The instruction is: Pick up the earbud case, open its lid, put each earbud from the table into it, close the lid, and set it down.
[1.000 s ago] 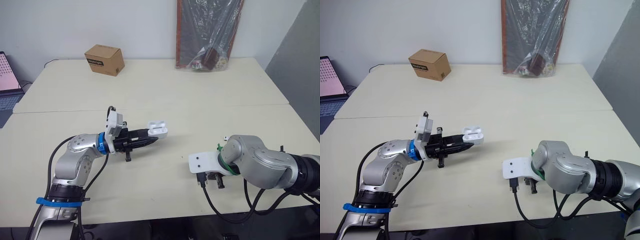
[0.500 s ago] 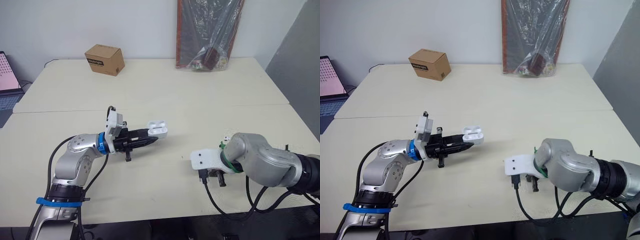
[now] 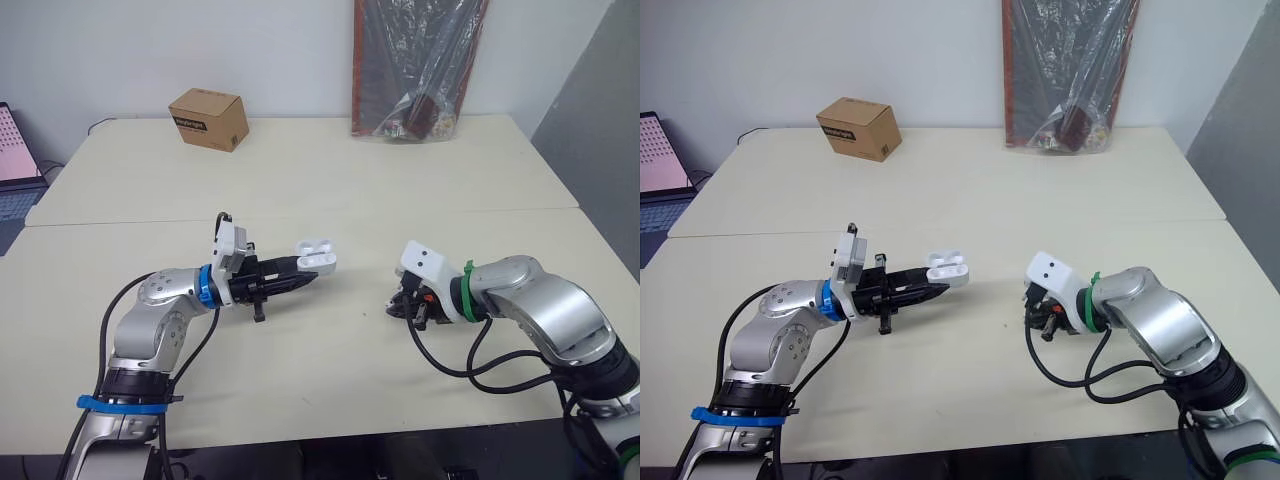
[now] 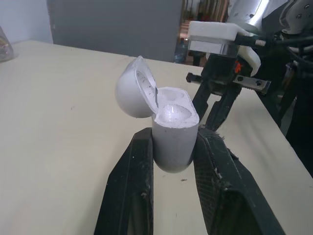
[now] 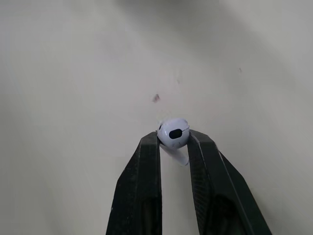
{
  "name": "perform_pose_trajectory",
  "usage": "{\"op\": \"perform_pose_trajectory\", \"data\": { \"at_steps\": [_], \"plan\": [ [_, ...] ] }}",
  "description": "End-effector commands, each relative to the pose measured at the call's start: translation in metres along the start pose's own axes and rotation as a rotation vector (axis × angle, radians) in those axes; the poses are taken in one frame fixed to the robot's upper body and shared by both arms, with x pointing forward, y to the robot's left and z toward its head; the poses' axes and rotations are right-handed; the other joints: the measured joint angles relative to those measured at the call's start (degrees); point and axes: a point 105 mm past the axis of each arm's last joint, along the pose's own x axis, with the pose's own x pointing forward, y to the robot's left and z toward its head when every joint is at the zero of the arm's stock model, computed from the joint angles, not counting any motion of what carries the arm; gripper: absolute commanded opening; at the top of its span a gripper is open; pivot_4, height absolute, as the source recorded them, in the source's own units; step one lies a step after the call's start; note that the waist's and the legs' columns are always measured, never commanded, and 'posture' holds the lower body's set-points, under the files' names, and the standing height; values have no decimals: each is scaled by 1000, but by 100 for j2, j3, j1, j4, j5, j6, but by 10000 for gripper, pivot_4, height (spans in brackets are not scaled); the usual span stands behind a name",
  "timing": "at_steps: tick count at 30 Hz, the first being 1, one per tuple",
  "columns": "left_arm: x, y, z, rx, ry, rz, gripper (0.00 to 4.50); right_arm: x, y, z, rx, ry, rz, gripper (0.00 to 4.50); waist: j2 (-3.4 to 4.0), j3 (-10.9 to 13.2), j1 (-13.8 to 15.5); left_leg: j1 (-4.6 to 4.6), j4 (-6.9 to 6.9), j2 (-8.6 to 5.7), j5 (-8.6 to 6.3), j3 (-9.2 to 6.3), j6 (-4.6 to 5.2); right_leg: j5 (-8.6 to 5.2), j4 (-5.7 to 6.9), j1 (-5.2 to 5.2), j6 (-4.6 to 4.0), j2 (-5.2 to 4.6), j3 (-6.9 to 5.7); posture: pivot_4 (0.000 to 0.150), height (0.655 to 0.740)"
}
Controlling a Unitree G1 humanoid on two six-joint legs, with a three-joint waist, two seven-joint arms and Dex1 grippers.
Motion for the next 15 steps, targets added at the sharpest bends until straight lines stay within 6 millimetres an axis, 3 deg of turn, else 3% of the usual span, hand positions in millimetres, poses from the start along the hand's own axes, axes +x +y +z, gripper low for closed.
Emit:
{"op": "perform_pose_trajectory", "data": {
  "at_steps": [1, 10, 15],
  "plan": [
    [3, 1, 8, 50, -27, 0, 7780, -9, 1, 13, 16, -121, -34, 4088, 0, 0, -1, 0, 0, -1, 0, 1, 0, 0, 0, 0, 0, 0, 1, 1500, 7400],
    [3, 2, 7, 63, -40, 3, 7780, -7, 8, 27, 242, -422, -29, 4088, 0, 0, -4, 1, -1, 2, 0, 1, 0, 0, 2, 0, 0, 3, 3, 1500, 7400],
    [2, 2, 7, 67, -40, 1, 7780, -5, 5, 24, 390, -474, -17, 4088, 1, 0, -4, 2, -1, 1, 0, 3, 0, 0, 2, 0, 0, 4, 6, 1500, 7400]
  ]
}}
